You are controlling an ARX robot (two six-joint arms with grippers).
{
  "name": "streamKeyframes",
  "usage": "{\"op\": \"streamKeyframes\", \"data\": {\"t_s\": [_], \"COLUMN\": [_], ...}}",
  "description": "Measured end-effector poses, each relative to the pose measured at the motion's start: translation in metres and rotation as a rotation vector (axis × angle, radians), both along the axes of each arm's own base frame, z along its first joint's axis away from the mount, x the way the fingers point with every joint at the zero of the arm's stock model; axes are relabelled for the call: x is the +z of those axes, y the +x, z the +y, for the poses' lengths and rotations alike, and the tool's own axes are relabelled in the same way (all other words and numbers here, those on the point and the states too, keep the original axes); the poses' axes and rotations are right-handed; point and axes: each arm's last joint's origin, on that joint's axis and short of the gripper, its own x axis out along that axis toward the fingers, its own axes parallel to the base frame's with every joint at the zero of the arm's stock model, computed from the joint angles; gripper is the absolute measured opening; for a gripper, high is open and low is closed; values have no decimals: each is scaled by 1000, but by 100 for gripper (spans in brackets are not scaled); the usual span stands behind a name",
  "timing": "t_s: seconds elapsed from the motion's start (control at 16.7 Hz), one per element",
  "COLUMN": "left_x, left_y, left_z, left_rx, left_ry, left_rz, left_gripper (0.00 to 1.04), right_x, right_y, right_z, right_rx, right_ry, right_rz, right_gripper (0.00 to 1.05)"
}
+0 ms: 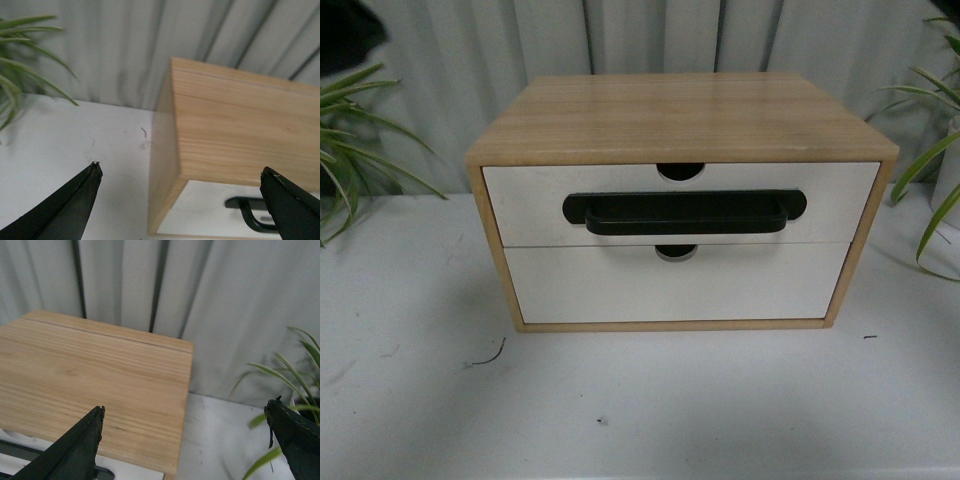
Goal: Pull drawer
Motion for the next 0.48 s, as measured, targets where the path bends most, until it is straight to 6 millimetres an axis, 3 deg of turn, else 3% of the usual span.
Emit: {"op": "streamKeyframes", "data": {"t_s": [0.18,0.36,0.48], "left_x": [6,12,10], "left_y": [36,40,39], "left_z": [-40,-80,-93], "left_rx": [-319,-676,-813], "left_ry": [202,452,607], "left_rz": [103,203,276], "left_gripper": [98,98,98], "right_x": [6,-7,-20], "right_y": [22,27,28], "right_z": [16,12,4], "right_rx": [181,410,556], "right_ry": [-300,-647,-937], "right_rz": [-68,-96,-119], "right_gripper": [98,98,98]}}
